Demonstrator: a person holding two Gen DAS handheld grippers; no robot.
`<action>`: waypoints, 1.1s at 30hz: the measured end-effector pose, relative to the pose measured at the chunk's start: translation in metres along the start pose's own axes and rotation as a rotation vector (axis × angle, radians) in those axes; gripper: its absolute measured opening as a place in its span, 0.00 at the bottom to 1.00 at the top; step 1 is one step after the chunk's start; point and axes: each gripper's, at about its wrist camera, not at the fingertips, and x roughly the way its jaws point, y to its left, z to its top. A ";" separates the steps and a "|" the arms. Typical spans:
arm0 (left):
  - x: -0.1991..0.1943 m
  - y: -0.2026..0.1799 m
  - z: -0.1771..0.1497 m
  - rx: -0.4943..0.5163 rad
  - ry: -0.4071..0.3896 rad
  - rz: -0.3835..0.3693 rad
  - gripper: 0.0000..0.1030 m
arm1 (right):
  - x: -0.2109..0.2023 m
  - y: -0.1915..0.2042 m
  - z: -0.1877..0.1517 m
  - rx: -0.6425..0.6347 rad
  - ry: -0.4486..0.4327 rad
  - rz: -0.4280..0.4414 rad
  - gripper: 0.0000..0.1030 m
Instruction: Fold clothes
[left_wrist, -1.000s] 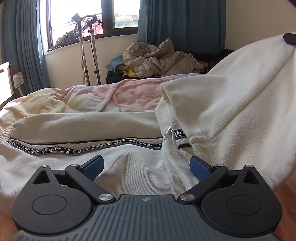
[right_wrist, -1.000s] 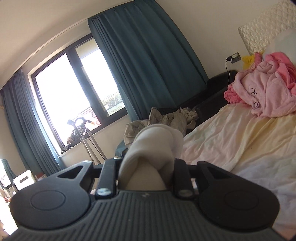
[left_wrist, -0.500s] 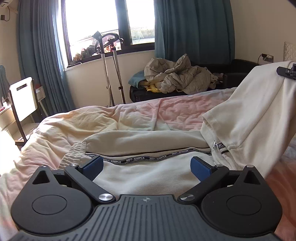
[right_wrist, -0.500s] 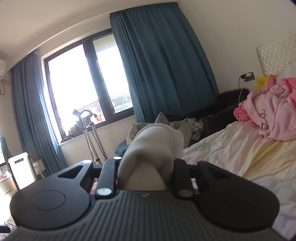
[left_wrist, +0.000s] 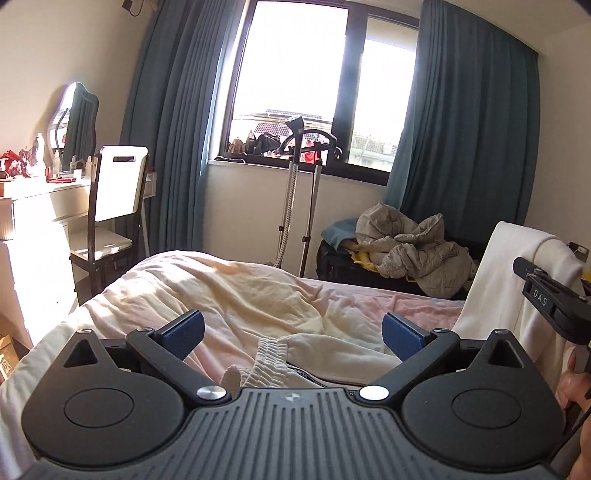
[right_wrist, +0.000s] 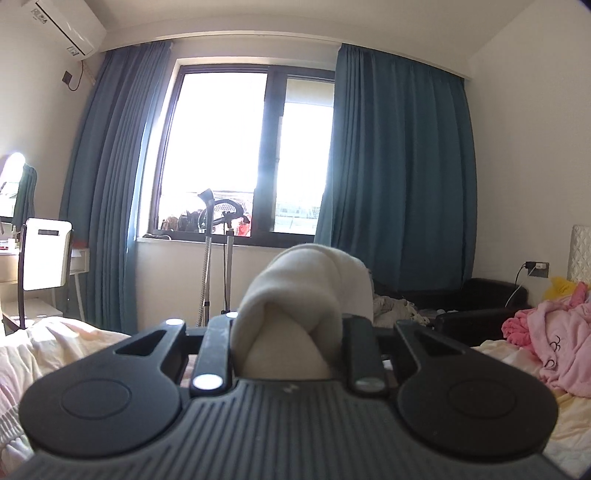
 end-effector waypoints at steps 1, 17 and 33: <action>-0.002 0.011 0.004 -0.026 -0.012 0.012 1.00 | 0.003 0.021 -0.003 -0.006 0.005 0.028 0.25; 0.013 0.061 0.002 -0.088 -0.025 0.043 1.00 | 0.012 0.199 -0.099 -0.230 0.196 0.453 0.34; 0.050 0.004 -0.054 0.174 0.209 -0.041 1.00 | -0.054 -0.022 -0.068 -0.021 0.359 0.467 0.59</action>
